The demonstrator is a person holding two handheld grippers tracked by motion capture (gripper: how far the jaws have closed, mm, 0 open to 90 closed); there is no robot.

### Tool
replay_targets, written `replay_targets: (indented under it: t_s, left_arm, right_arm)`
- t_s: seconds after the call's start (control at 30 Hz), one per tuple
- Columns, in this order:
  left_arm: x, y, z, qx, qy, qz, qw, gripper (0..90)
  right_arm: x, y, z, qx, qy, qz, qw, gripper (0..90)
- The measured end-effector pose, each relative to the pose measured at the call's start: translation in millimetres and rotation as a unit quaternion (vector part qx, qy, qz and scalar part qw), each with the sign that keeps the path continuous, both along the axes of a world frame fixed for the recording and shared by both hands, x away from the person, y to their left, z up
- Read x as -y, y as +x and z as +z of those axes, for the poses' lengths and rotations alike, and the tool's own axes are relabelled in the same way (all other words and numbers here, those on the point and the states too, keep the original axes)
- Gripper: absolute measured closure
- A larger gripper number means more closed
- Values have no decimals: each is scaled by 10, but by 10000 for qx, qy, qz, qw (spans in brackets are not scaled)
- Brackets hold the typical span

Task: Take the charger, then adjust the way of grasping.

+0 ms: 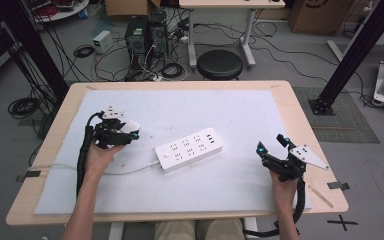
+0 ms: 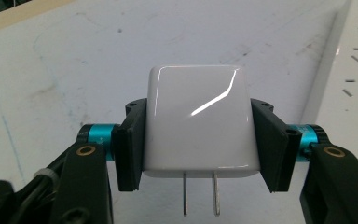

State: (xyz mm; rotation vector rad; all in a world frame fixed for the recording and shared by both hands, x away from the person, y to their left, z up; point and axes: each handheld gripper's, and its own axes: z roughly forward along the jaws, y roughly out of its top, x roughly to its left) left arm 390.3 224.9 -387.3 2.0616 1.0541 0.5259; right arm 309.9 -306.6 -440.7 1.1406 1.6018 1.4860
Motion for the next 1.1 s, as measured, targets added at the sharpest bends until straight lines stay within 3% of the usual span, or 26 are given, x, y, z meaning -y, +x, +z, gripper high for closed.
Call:
replay_targets:
  t_s: [0.27,0.47,0.8,0.87,0.93,0.97,1.07,1.1]
  left_arm:
    - [269,-154,93,240,-36,-383,9990,426]
    - [445,-285,166,472,-66,-624,9969,425]
    - [722,-468,106,839,-87,-866,9927,425]
    - [798,-530,90,988,-22,-940,9907,425]
    - [798,-530,90,988,-22,-940,9907,425]
    - [871,-586,87,1119,29,-1034,9883,425]
    - [942,-641,79,1334,110,-1061,9853,425]
    - [965,-657,75,1403,127,-1061,9843,425]
  right_arm:
    - [1,-14,1,2,70,21,10000,189]
    - [24,3,2,-96,301,102,9994,189]
    - [-37,23,28,-71,38,115,9999,189]
    - [-63,32,29,-51,-61,118,9999,189]
    - [-76,36,30,-44,-85,143,9999,189]
    - [-104,54,30,-152,-144,239,9995,202]
    - [-137,70,47,-489,-156,559,9971,202]
    - [-145,72,57,-493,-208,670,9963,202]
